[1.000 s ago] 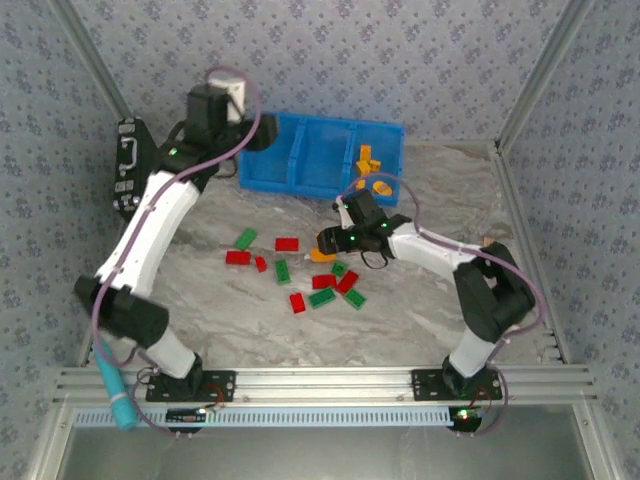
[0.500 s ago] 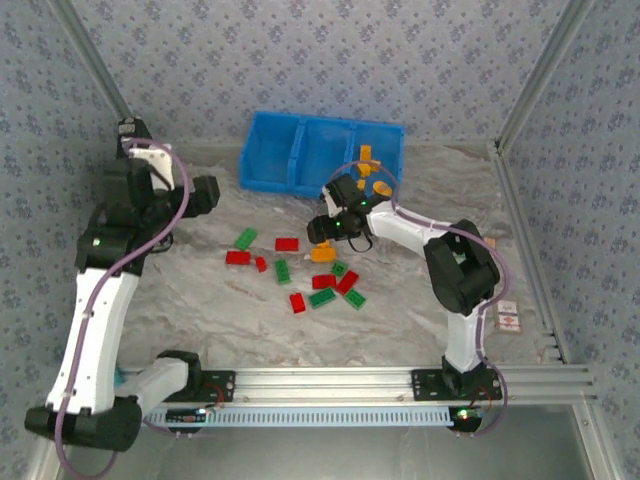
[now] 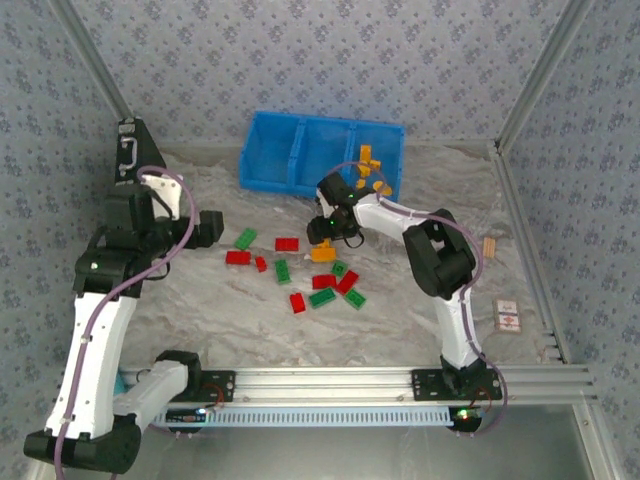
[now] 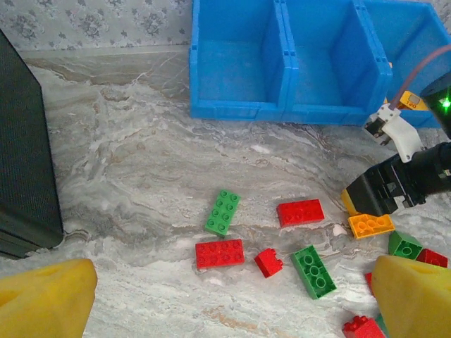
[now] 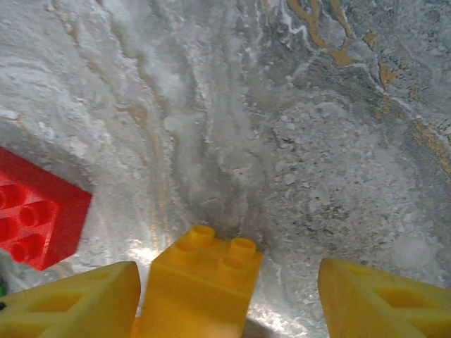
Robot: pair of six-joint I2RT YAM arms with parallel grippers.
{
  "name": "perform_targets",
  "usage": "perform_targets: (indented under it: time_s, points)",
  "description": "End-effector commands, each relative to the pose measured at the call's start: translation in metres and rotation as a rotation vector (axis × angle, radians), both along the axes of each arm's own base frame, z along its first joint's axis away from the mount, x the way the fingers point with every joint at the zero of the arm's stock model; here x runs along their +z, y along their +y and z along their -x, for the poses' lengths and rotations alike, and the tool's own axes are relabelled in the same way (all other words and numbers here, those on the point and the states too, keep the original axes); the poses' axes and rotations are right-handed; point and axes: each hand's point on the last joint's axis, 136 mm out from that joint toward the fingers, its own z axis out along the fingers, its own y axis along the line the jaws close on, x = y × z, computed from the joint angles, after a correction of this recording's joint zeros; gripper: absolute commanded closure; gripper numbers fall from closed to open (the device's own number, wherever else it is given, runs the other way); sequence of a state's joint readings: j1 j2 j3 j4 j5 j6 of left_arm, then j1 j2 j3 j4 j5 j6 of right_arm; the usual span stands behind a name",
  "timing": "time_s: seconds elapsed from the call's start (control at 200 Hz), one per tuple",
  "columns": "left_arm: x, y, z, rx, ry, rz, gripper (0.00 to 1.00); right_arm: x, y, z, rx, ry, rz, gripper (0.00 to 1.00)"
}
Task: Sort the legos into containers by color
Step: Pick up the lego from the center of the table, then place the lego in the container.
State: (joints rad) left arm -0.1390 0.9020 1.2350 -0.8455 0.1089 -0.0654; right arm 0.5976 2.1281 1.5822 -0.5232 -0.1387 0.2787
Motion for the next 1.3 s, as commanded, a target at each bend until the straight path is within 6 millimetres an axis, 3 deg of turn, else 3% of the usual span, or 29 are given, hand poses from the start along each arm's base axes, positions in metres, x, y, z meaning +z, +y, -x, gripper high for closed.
perform_targets:
  time_s: [0.0,0.225,0.355,0.41,0.625,0.78,0.935,1.125,1.294]
  points:
    - [0.005,0.000,0.006,-0.019,-0.023,-0.012,0.00,-0.009,-0.011,-0.003,-0.007,0.022,0.065,0.34]
    - [-0.001,0.001,0.003,-0.011,-0.009,-0.014,0.00,-0.018,-0.022,-0.004,-0.008,0.025,0.102,0.53]
    - [-0.004,0.001,0.000,-0.010,0.003,-0.016,0.00,-0.009,-0.036,-0.004,-0.015,0.016,0.104,0.60]
    - [-0.006,0.001,-0.002,-0.008,0.007,-0.017,0.00,-0.001,-0.046,-0.001,-0.020,0.014,0.096,0.63]
    - [-0.018,0.002,-0.003,0.000,0.034,-0.028,0.00,0.038,-0.118,-0.007,-0.146,-0.001,0.064,0.65]
    - [-0.026,0.001,-0.007,0.001,0.053,-0.019,0.00,0.091,-0.140,-0.031,-0.164,-0.105,0.053,0.65]
    - [-0.030,-0.003,-0.011,-0.011,0.077,-0.006,0.00,0.121,-0.144,-0.063,-0.188,-0.214,0.080,0.65]
    - [-0.057,-0.023,-0.009,-0.102,0.169,0.058,0.00,0.124,-0.146,-0.118,-0.223,-0.331,0.155,0.65]
    - [-0.079,-0.036,-0.010,-0.122,0.268,0.143,0.01,0.109,-0.150,-0.163,-0.270,-0.395,0.237,0.65]
